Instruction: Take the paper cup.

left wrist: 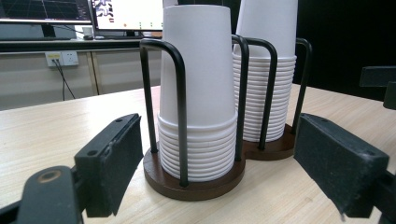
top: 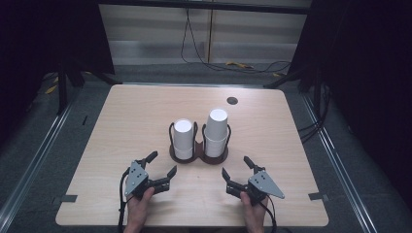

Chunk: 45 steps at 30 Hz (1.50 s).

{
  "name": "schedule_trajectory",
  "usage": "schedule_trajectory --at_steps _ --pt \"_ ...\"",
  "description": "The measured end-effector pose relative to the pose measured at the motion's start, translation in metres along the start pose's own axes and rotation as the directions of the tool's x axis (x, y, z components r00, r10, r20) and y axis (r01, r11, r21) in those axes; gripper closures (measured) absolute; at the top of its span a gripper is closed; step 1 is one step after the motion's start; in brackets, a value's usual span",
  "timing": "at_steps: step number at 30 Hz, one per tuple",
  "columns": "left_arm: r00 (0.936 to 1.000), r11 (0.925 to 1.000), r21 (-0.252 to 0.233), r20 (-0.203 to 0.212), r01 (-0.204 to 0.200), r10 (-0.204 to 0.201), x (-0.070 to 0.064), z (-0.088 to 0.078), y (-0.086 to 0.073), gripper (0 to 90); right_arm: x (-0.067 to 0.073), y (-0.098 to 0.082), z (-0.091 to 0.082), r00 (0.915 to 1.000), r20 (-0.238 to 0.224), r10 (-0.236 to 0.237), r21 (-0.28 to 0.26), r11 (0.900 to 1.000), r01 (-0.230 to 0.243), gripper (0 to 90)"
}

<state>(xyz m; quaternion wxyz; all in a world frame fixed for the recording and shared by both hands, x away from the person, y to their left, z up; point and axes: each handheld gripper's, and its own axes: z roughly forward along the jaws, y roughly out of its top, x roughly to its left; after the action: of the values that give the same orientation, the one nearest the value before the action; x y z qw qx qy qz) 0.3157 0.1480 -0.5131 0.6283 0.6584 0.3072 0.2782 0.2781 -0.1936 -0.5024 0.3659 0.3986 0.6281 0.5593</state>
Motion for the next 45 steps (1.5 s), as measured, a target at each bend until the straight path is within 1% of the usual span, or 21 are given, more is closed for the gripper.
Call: schedule_trajectory --at_steps 3,5,8,10,12,15,17,20,22,23,24,25,28,29,30,32,35,39,41,43,45 --pt "0.9999 1.0 0.002 -0.005 0.009 -0.009 0.001 0.0 0.0 15.7 0.0 0.0 0.0 1.0 -0.002 -0.001 0.0 1.0 0.001 13.3" --pt "0.9998 0.9998 0.004 0.003 0.019 -0.019 0.002 0.0 0.0 15.6 0.0 0.0 0.0 1.0 -0.003 -0.001 0.0 1.0 0.001 13.3" --pt "0.999 0.9992 0.02 0.029 0.033 -0.034 0.003 0.002 0.001 15.5 -0.001 0.0 0.0 1.0 -0.002 0.001 0.001 1.0 -0.001 13.3" --pt "0.9988 0.9995 0.028 0.046 0.016 -0.017 0.003 0.002 0.001 15.5 -0.001 0.0 0.0 1.0 -0.001 0.004 0.0 1.0 -0.004 13.4" --pt "0.9986 0.9995 0.029 0.052 0.011 -0.013 0.003 0.002 0.001 15.5 -0.001 0.0 0.0 0.9999 -0.004 0.013 0.005 1.0 -0.013 13.5" --pt "0.998 0.9994 0.03 0.06 0.019 -0.021 0.003 0.002 0.001 15.5 -0.002 0.0 0.0 0.9999 -0.003 0.013 0.005 1.0 -0.013 13.5" --pt "0.9965 0.999 0.038 0.079 0.025 -0.027 0.004 0.001 0.001 15.3 -0.002 0.0 0.0 0.9999 -0.008 0.013 0.009 1.0 -0.013 13.5" --pt "0.9957 0.9973 0.067 0.085 0.032 -0.038 0.002 0.002 0.003 15.4 -0.002 0.001 0.0 0.9997 -0.015 0.017 0.016 1.0 -0.016 13.5" --pt "0.9948 0.9972 0.07 0.096 0.027 -0.034 0.002 0.001 0.004 15.4 -0.002 0.001 0.0 0.9998 -0.01 0.016 0.018 1.0 -0.016 13.5" --pt "0.9941 0.9967 0.073 0.099 0.036 -0.043 0.001 0.001 0.006 15.4 -0.002 0.001 0.0 0.9998 -0.01 0.016 0.017 1.0 -0.016 13.5" --pt "0.9938 0.9964 0.08 0.105 0.028 -0.036 0.002 0.001 0.007 15.4 -0.002 0.001 0.0 0.9998 -0.009 0.016 0.016 1.0 -0.016 13.5" --pt "0.9926 0.9955 0.086 0.111 0.04 -0.05 0.001 0.001 0.009 15.4 -0.002 0.0 -0.001 0.9998 -0.013 0.015 0.014 1.0 -0.014 13.5" --pt "0.9919 0.9932 0.11 0.116 0.039 -0.052 0.002 0.002 0.012 15.6 -0.001 0.0 -0.001 0.9999 -0.011 0.013 0.013 1.0 -0.013 13.6" --pt "0.9921 0.9928 0.116 0.118 0.03 -0.043 0.002 0.002 0.014 15.6 -0.001 0.0 -0.001 0.9998 -0.011 0.015 0.013 1.0 -0.015 13.6" --pt "0.9923 0.9922 0.12 0.114 0.035 -0.049 0.002 0.002 0.015 15.6 -0.001 0.001 -0.001 0.9998 -0.013 0.017 0.017 1.0 -0.017 13.6" --pt "0.9916 0.9927 0.118 0.123 0.027 -0.041 0.004 0.003 0.018 15.6 -0.002 0.001 0.0 0.9997 -0.016 0.016 0.016 1.0 -0.016 13.6" --pt "0.9919 0.9929 0.114 0.118 0.036 -0.049 0.005 0.004 0.023 15.7 -0.001 0.001 -0.001 0.9997 -0.015 0.018 0.017 1.0 -0.018 13.6" --pt "0.9914 0.9924 0.122 0.126 0.018 -0.034 0.006 0.005 0.032 15.7 -0.002 0.001 -0.001 0.9997 -0.019 0.017 0.015 1.0 -0.017 13.6" --pt "0.9882 0.9909 0.129 0.143 0.037 -0.056 0.009 0.005 0.036 16.0 -0.002 0.001 -0.001 0.9997 -0.017 0.016 0.015 1.0 -0.016 13.6" --pt "0.9786 0.9874 0.146 0.187 0.06 -0.087 0.013 0.007 0.039 16.0 -0.002 0.001 -0.001 0.9997 -0.018 0.017 0.015 1.0 -0.017 13.6" --pt "0.9783 0.9857 0.16 0.189 0.054 -0.085 0.016 0.008 0.043 16.3 -0.002 0.001 -0.001 0.9997 -0.02 0.016 0.015 1.0 -0.016 13.7"
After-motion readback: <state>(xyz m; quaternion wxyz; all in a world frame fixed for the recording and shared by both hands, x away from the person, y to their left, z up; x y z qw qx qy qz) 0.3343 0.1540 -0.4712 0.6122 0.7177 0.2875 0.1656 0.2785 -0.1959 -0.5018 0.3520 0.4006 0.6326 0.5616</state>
